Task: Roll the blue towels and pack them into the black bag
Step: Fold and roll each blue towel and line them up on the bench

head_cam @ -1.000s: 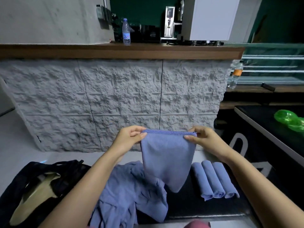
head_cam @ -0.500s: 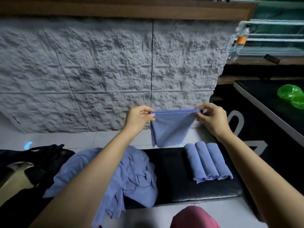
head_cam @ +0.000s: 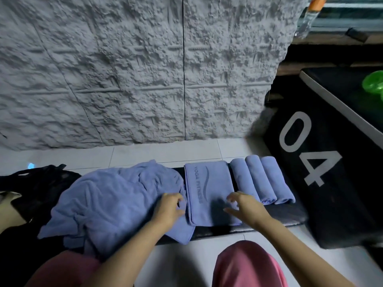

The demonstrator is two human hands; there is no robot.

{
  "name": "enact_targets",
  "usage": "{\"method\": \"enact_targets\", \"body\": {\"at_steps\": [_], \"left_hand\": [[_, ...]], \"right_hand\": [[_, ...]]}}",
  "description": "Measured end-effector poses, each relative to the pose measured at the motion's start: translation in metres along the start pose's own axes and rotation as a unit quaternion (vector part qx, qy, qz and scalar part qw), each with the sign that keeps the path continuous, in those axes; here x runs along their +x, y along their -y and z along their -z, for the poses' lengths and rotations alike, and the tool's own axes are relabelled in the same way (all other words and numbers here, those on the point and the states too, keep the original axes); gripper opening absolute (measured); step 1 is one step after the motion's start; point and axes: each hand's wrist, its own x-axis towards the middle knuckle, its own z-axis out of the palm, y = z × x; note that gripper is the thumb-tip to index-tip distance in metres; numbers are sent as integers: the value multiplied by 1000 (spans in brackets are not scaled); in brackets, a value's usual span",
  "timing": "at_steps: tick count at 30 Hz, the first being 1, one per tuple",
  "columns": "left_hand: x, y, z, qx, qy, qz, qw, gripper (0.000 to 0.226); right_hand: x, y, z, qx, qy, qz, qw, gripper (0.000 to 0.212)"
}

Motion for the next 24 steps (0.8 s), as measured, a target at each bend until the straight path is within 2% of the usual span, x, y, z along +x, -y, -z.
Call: {"method": "enact_targets", "body": {"at_steps": [1, 3, 4, 7, 10, 14, 17, 19, 21, 24], "left_hand": [[3, 2, 3, 87, -13, -32, 996, 43], [10, 6, 4, 210, 13, -71, 975, 68], [12, 8, 4, 250, 25, -83, 964, 72], [16, 18, 3, 370, -12, -106, 923, 68], [22, 25, 9, 405, -69, -81, 908, 63], [17, 44, 9, 491, -19, -130, 861, 60], [11, 59, 12, 482, -27, -105, 869, 47], [8, 68, 14, 487, -24, -70, 870, 60], [4, 79, 17, 513, -41, -76, 854, 63], [1, 89, 25, 523, -19, -61, 850, 60]], "right_hand": [[6, 7, -2, 2, -4, 2, 1000, 37], [17, 21, -10, -8, 9, 2, 1000, 38], [22, 27, -16, -19, 22, -5, 1000, 41], [34, 41, -36, -59, 67, -28, 996, 57], [36, 46, -50, -97, 82, -39, 991, 67], [34, 46, -66, -115, 61, -49, 990, 72], [34, 44, -73, -108, 62, -74, 989, 75], [34, 45, -78, -103, 75, -88, 988, 81], [34, 47, -83, -110, 78, -87, 987, 88], [36, 53, -90, -111, 75, -82, 988, 115]]}}
